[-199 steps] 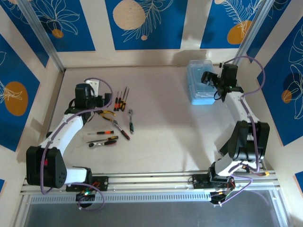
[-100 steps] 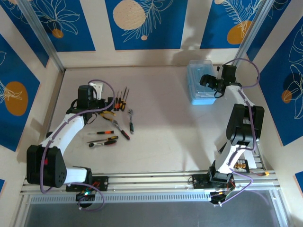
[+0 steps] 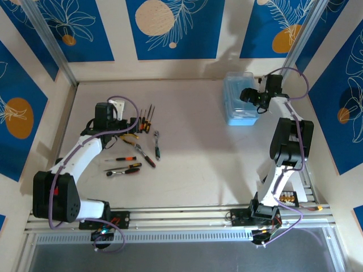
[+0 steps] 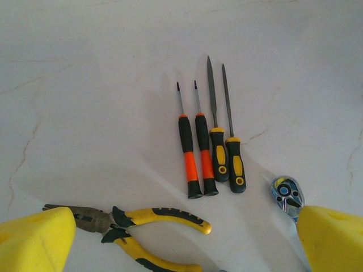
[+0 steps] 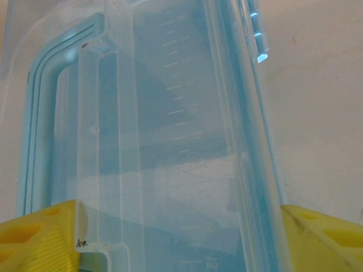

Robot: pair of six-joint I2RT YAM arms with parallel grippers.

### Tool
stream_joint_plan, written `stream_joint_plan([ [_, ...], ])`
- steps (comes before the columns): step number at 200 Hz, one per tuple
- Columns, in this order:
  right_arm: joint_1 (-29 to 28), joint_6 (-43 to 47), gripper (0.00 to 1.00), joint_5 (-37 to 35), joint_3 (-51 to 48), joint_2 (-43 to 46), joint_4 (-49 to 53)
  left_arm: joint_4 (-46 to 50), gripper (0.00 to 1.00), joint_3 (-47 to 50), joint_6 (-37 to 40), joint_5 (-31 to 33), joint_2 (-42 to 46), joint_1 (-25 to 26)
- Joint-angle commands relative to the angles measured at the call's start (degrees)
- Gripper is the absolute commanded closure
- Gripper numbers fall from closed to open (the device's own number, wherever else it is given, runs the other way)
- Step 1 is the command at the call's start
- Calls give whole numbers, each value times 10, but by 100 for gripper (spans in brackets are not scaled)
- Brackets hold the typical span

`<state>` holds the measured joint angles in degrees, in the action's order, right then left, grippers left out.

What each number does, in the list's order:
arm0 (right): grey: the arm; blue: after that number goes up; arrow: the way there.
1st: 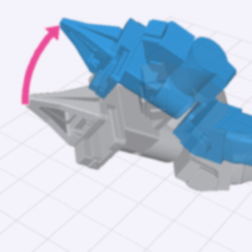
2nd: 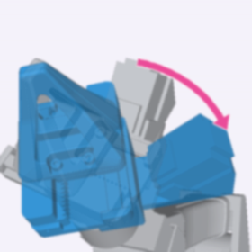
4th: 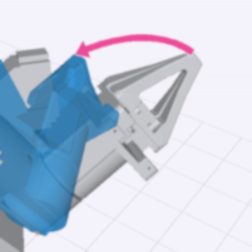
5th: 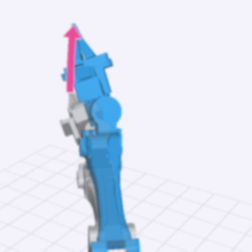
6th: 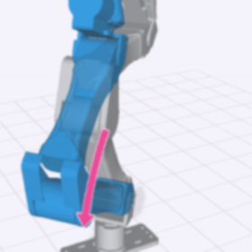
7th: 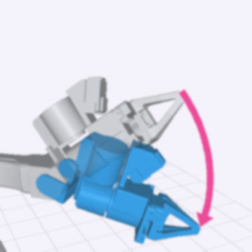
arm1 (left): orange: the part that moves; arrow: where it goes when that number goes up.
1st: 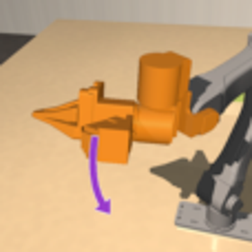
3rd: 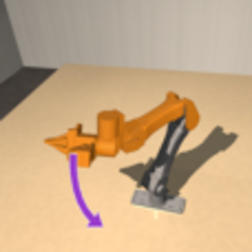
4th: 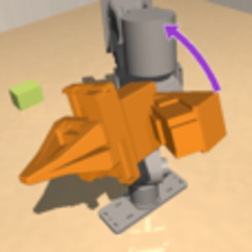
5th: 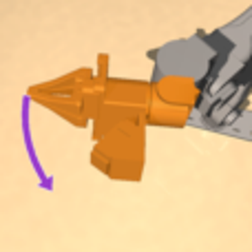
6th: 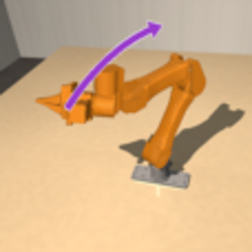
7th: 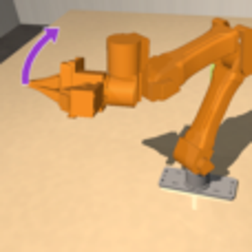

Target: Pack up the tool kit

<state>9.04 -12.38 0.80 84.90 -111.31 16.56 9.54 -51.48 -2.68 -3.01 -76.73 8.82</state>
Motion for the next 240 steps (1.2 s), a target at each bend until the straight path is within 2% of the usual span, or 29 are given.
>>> stream_joint_plan([
  [1, -25, -10, 23, 30, -41, 30, 66, 10, 0, -2, -2, -12, -3, 8],
  [47, -74, -64, 25, -7, -144, 139, 116, 13, 0, 0, -10, -16, -1, 12],
  [75, -138, -127, 25, -58, -212, 209, 158, 22, 0, -9, -16, -21, -7, 21],
  [106, -204, -195, 18, -73, -269, 276, 181, 42, 0, -25, -25, -37, -18, 37],
  [119, -217, -184, 12, -76, -270, 293, 200, 68, 0, -41, -27, -41, -27, 45],
  [135, -218, -142, 0, -66, -254, 302, 220, 95, 0, -57, -29, -57, -34, 52],
  [178, -200, -29, 1, -26, -186, 272, 260, 139, 0, -84, -14, -121, -36, 90],
  [240, -195, 12, 1, 14, -131, 183, 257, 93, 0, -73, -41, -175, -65, 166],
])
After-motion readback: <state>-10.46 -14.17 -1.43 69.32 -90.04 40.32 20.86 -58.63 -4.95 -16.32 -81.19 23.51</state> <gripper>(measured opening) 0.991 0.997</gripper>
